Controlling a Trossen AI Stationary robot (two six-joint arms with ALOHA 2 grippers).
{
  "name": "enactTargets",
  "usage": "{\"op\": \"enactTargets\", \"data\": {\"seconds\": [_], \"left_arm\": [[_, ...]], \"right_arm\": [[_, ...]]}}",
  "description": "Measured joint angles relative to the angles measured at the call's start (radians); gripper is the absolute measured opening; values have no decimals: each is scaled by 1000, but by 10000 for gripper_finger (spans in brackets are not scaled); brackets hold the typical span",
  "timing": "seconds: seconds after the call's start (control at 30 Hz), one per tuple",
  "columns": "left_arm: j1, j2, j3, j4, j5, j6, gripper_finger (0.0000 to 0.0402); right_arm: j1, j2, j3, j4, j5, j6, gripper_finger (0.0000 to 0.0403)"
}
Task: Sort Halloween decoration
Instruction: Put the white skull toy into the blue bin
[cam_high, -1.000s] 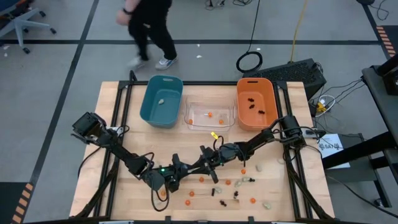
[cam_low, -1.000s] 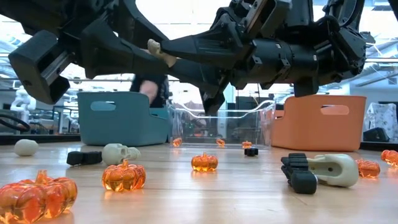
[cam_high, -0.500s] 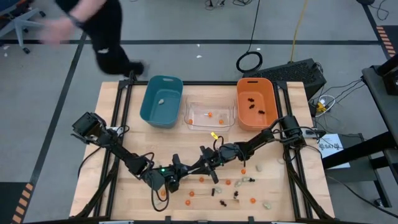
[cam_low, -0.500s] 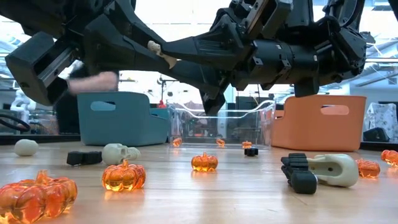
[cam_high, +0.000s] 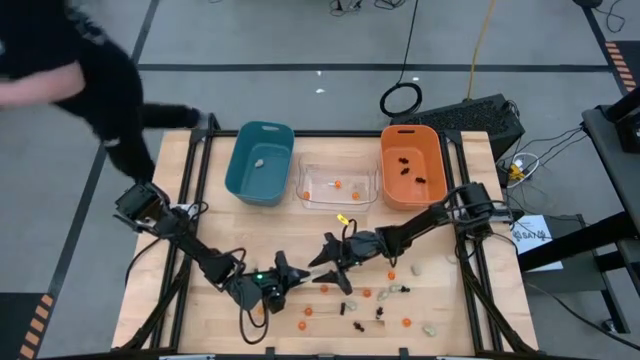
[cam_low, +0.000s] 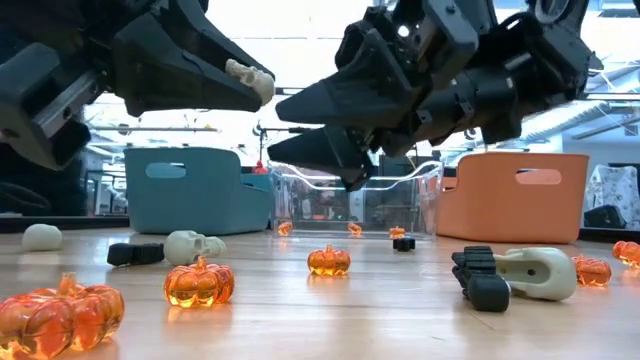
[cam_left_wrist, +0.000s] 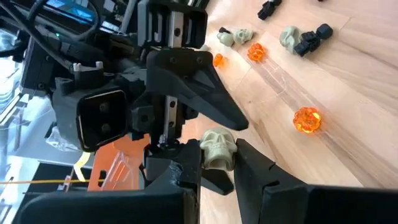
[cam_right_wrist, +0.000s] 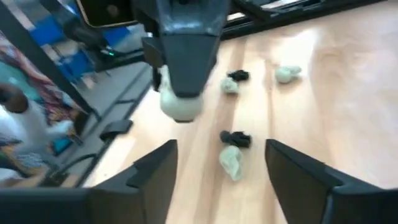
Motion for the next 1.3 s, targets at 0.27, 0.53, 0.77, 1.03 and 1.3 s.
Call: {"op": "enactTargets", "data": {"seconds": [0.27, 0.53, 0.77, 1.03, 1.3], "left_arm": [[-39, -20, 0, 71, -57, 0, 50], [-59, -29, 0, 300, -74, -25, 50], [-51, -29, 0, 433, -76, -194, 50], [-49, -29, 0, 562, -76, -503, 50], [-50, -29, 0, 595, -75, -604, 50]], "right_arm": [[77, -110, 0, -203, 180, -141, 242], [167, -116, 0, -219, 339, -240, 228], [220, -116, 0, -227, 458, -286, 226], [241, -116, 0, -224, 476, -278, 226], [246, -116, 0, -220, 474, -270, 226]]}}
